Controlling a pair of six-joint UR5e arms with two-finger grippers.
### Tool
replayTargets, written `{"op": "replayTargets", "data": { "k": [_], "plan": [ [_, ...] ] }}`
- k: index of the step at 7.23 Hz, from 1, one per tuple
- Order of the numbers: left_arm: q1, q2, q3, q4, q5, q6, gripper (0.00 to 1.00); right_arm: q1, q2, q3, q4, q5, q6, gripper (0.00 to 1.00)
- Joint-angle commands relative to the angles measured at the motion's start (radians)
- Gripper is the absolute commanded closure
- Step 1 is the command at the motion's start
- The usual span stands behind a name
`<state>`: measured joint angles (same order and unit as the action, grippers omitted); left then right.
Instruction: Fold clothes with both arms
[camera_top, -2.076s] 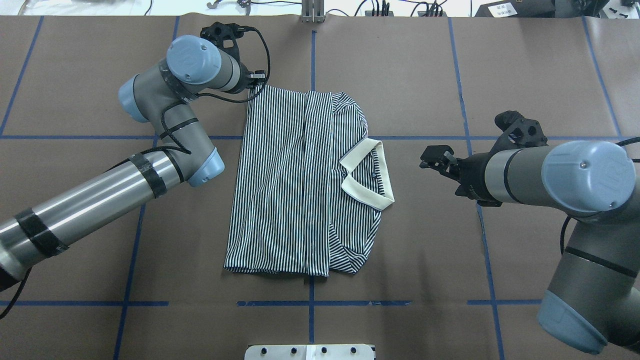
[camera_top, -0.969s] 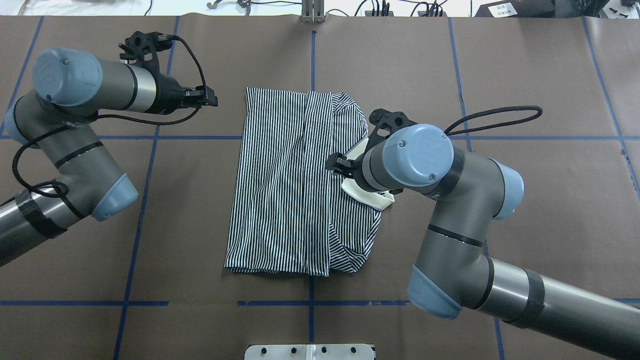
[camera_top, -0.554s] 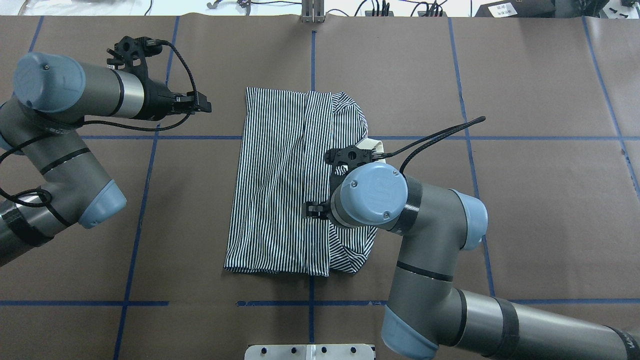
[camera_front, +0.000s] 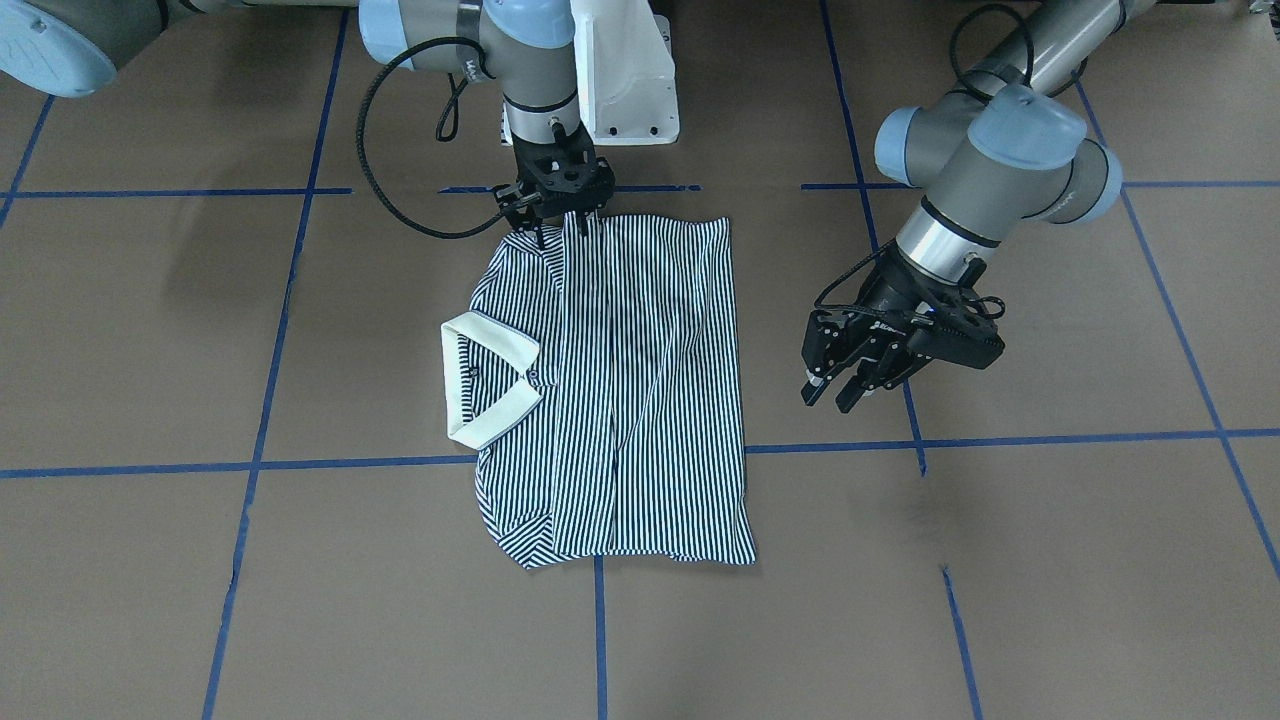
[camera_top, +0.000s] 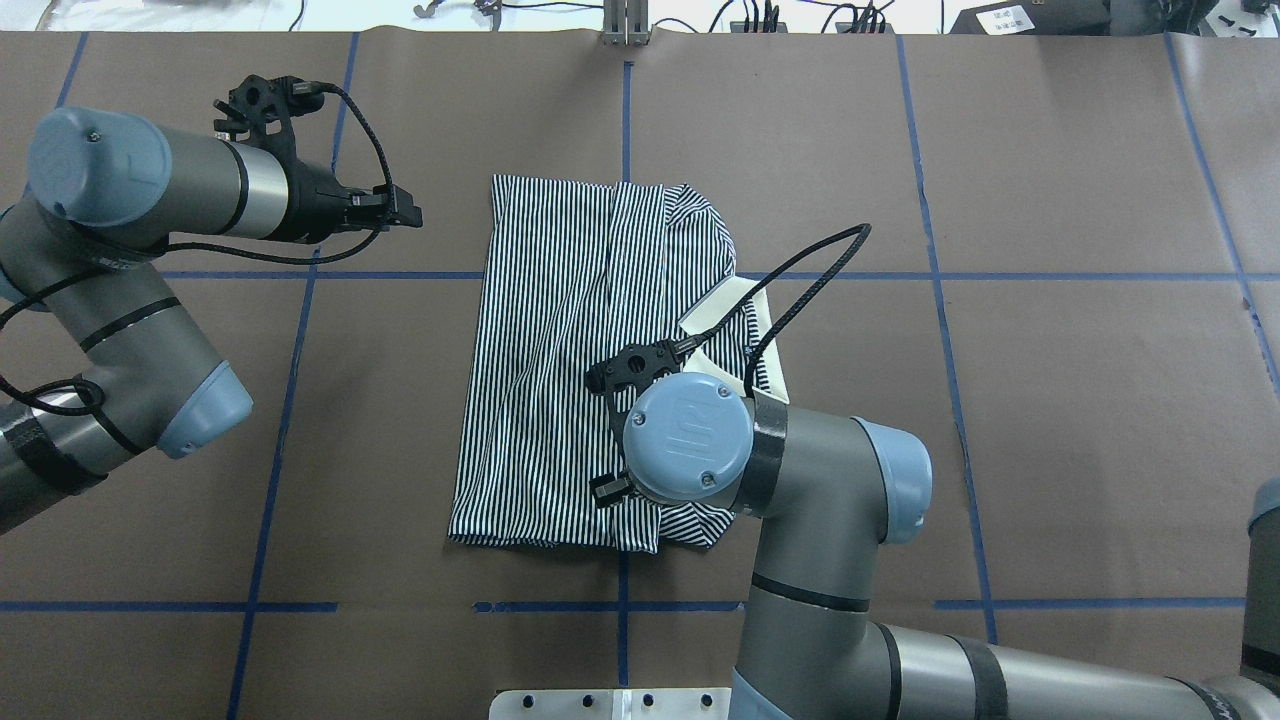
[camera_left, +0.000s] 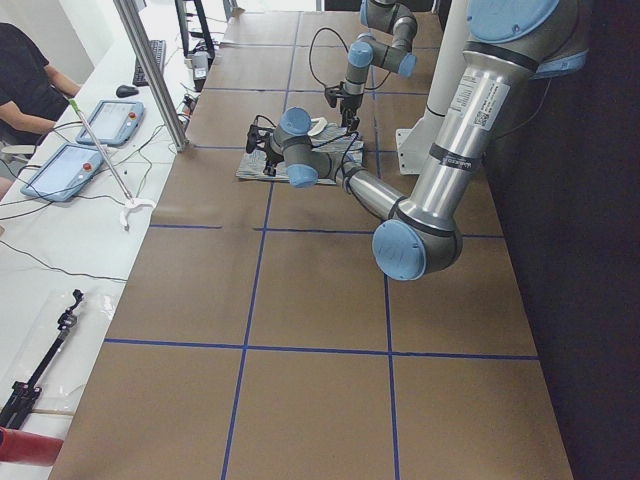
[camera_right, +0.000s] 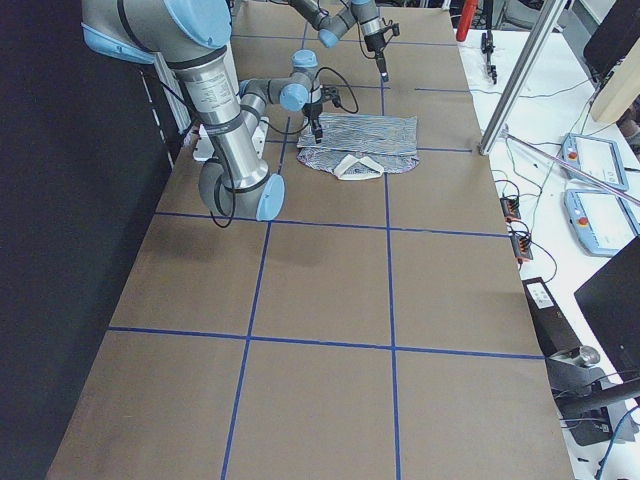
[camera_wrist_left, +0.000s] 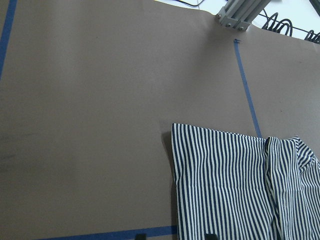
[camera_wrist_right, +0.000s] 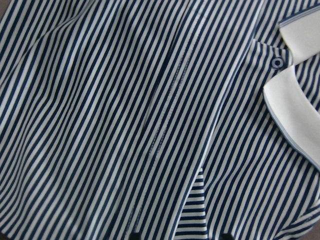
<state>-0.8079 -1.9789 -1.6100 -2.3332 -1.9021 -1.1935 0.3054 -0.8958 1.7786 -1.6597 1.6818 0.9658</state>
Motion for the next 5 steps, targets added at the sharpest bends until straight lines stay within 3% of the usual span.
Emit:
{"op": "replayTargets", "data": {
  "k": [1, 5],
  "plan": [
    [0.001, 0.0, -0.002, 0.0, 0.0, -0.03, 0.5, -0.032, 0.018, -0.018, -0.012, -0.002, -0.08, 0.39],
    [0.003, 0.0, -0.002, 0.0, 0.002, -0.057, 0.5, -0.091, 0.028, -0.059, -0.012, -0.048, -0.13, 0.37]
  ]
}}
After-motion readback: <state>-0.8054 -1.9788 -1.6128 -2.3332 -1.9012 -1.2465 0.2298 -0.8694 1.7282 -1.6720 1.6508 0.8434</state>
